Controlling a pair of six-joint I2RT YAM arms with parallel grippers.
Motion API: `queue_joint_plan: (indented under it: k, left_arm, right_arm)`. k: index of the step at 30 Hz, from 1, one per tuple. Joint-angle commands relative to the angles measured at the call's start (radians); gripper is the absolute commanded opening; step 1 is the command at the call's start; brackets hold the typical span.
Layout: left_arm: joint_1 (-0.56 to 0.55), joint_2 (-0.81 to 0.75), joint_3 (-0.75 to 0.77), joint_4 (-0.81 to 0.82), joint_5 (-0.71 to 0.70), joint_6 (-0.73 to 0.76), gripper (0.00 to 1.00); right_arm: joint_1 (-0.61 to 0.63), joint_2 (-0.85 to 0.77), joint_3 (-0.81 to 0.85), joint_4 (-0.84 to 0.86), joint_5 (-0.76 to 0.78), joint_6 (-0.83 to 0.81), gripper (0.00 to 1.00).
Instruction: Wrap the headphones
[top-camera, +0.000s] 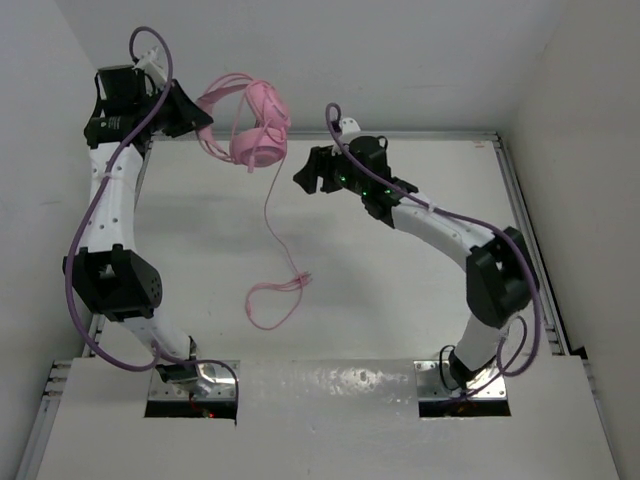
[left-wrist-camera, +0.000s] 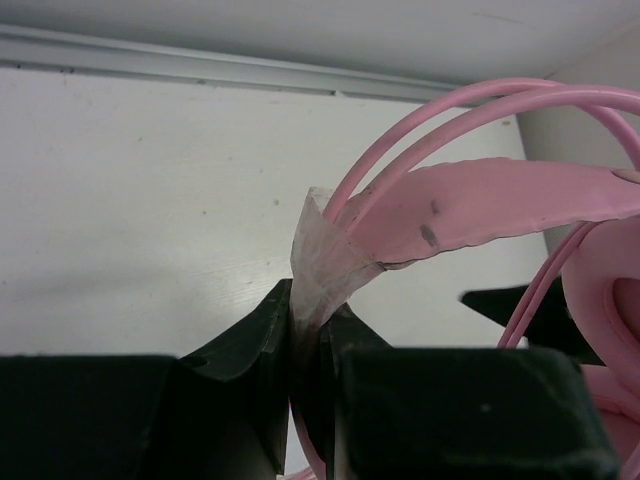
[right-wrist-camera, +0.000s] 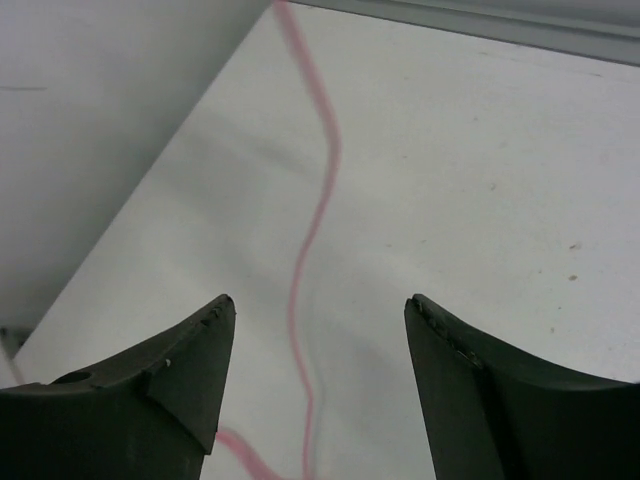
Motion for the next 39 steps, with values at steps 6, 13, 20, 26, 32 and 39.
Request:
queue_joint_plan:
  k: [6,13,20,26,32,39]
  left_arm:
    - [0.0,-0.038,0.09,0.092,0.121,-0.183,0.0]
    - [0.001,-0.017,0.132,0.127,0.129,-0.227,0.0]
    - [0.001,-0.002,0.168,0.135,0.126,-0.234,0.0]
    - [0.001,0.001,0.19,0.133,0.123,-0.235,0.0]
    - [0.0,0.014,0.208,0.13,0.124,-0.246,0.0]
    - [0.0,0.008,0.198,0.132,0.131,-0.253,0.0]
  right_arm:
    - [0.0,0.251,0.131,0.125,0.097,0.124,0.68]
    - [0.034,0.338,0.141,0.185,0.032,0.146,0.62]
    - [0.034,0.351,0.131,0.159,0.048,0.137,0.54]
    - [0.026,0.213,-0.022,0.263,0.013,0.065,0.57]
    - [0.032,0.171,-0.108,0.342,-0.06,0.08,0.74]
    - [0.071,0.238,-0.039,0.294,-0.074,0.071,0.67]
